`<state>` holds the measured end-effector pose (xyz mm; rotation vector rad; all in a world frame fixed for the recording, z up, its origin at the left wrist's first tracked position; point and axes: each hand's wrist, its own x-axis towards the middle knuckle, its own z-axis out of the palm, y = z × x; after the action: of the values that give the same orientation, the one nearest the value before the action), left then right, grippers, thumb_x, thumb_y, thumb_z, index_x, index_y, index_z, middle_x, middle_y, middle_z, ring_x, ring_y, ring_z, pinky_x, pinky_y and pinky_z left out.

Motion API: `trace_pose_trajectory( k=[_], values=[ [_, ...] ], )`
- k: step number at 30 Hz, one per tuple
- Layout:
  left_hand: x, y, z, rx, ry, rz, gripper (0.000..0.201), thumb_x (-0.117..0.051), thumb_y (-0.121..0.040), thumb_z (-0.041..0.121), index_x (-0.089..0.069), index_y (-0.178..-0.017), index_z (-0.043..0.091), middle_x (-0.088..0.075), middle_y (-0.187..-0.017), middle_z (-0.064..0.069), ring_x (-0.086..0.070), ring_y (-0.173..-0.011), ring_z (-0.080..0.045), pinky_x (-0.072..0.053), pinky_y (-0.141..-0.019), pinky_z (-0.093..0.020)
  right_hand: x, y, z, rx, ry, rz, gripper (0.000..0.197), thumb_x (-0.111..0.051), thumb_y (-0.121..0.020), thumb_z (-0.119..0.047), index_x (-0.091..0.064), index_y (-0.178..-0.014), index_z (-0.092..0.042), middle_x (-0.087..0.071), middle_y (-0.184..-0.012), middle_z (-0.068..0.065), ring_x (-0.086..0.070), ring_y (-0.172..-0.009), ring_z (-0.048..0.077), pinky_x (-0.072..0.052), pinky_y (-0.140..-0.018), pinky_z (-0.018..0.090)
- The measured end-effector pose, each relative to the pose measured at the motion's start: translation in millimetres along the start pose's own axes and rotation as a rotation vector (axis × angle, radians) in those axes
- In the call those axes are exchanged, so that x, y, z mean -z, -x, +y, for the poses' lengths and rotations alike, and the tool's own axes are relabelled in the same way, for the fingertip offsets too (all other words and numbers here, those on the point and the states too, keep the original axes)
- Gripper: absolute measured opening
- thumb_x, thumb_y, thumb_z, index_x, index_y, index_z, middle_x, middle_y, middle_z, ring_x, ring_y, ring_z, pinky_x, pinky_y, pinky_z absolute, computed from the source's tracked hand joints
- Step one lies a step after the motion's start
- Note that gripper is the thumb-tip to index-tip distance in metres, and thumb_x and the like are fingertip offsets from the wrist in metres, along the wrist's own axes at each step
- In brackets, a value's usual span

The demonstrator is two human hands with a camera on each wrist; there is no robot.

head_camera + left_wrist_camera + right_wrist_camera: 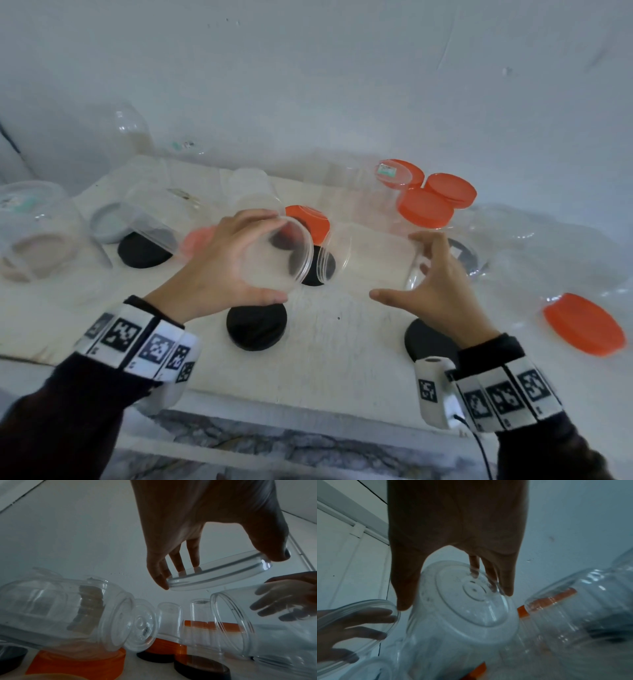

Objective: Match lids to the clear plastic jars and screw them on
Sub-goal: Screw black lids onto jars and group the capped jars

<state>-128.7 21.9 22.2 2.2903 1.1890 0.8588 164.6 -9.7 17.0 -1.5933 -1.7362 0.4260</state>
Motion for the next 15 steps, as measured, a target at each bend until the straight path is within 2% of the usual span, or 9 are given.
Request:
trace_pose_trajectory(
  k=[2, 3, 4, 6, 8, 10, 12, 15],
  values=[
    [-2, -3, 1, -0.010, 0.003, -0.003, 0.089, -0.068, -0.049, 0.063, -0.039, -0.130, 0.039, -0.033, -0.136, 0.023, -0.030, -0.125, 0.000, -0.023, -0.101, -0.010, -4, 6, 3, -0.055, -0.013, 0.003, 0.095, -0.081, -0.044, -0.051, -0.039, -0.122, -0.014, -0.048, -0.122, -0.002, -0.047, -0.114, 0.016, -0.044, -0.097, 0.041],
    [-3, -4, 2, -0.015, -0.001, -0.004, 0.088, -0.068, -0.050, 0.063, -0.037, -0.129, 0.042, -0.035, -0.136, 0.022, -0.031, -0.125, 0.000, -0.021, -0.099, -0.005, -6, 8, 4, -0.071, -0.023, 0.001, 0.093, -0.082, -0.044, -0.048, -0.040, -0.120, -0.013, -0.048, -0.120, -0.001, -0.047, -0.112, 0.016, -0.045, -0.095, 0.040],
    [-3, -5, 3, -0.024, -0.006, -0.009, 0.087, -0.068, -0.050, 0.063, -0.036, -0.128, 0.043, -0.036, -0.136, 0.020, -0.031, -0.125, 0.000, -0.019, -0.097, -0.001, -7, 10, 5, -0.086, -0.028, 0.003, 0.090, -0.085, -0.045, -0.042, -0.040, -0.117, -0.012, -0.047, -0.117, 0.000, -0.047, -0.110, 0.016, -0.045, -0.093, 0.036],
    [-4, -7, 5, -0.027, -0.011, -0.021, 0.086, -0.067, -0.051, 0.063, -0.035, -0.128, 0.044, -0.036, -0.136, 0.018, -0.030, -0.124, 0.004, -0.017, -0.093, 0.004, -10, 13, 6, -0.108, -0.003, -0.006, 0.084, -0.089, -0.046, -0.029, -0.039, -0.111, -0.011, -0.044, -0.111, 0.001, -0.045, -0.103, 0.016, -0.040, -0.082, 0.015],
    [-5, -9, 7, -0.028, -0.009, -0.020, 0.086, -0.067, -0.051, 0.063, -0.036, -0.128, 0.042, -0.036, -0.136, 0.018, -0.028, -0.123, 0.007, -0.013, -0.090, 0.007, -12, 16, 4, -0.112, 0.026, -0.036, 0.082, -0.090, -0.047, -0.022, -0.036, -0.108, -0.012, -0.038, -0.109, 0.001, -0.041, -0.099, 0.014, -0.035, -0.074, 0.006],
    [-6, -10, 7, -0.036, -0.002, -0.007, 0.086, -0.067, -0.050, 0.062, -0.038, -0.129, 0.041, -0.036, -0.136, 0.019, -0.027, -0.123, 0.007, -0.012, -0.090, 0.007, -15, 18, 1, -0.111, 0.047, -0.093, 0.089, -0.090, -0.048, -0.023, -0.036, -0.119, -0.012, -0.032, -0.113, 0.000, -0.036, -0.101, 0.012, -0.033, -0.076, 0.006],
    [-8, -11, 7, -0.043, 0.014, 0.000, 0.086, -0.068, -0.051, 0.062, -0.037, -0.128, 0.042, -0.036, -0.136, 0.019, -0.027, -0.124, 0.006, -0.014, -0.092, 0.006, -18, 19, -3, -0.121, 0.057, -0.144, 0.100, -0.090, -0.049, -0.025, -0.034, -0.131, -0.013, -0.026, -0.115, -0.002, -0.034, -0.104, 0.011, -0.032, -0.083, 0.013],
    [-10, -13, 6, -0.041, 0.018, 0.010, 0.086, -0.068, -0.051, 0.061, -0.038, -0.128, 0.041, -0.036, -0.136, 0.020, -0.030, -0.124, 0.003, -0.015, -0.091, 0.005, -21, 19, -6, -0.117, 0.069, -0.163, 0.100, -0.090, -0.049, -0.028, -0.036, -0.132, -0.012, -0.027, -0.115, -0.003, -0.036, -0.104, 0.009, -0.036, -0.085, 0.017]
  ],
)
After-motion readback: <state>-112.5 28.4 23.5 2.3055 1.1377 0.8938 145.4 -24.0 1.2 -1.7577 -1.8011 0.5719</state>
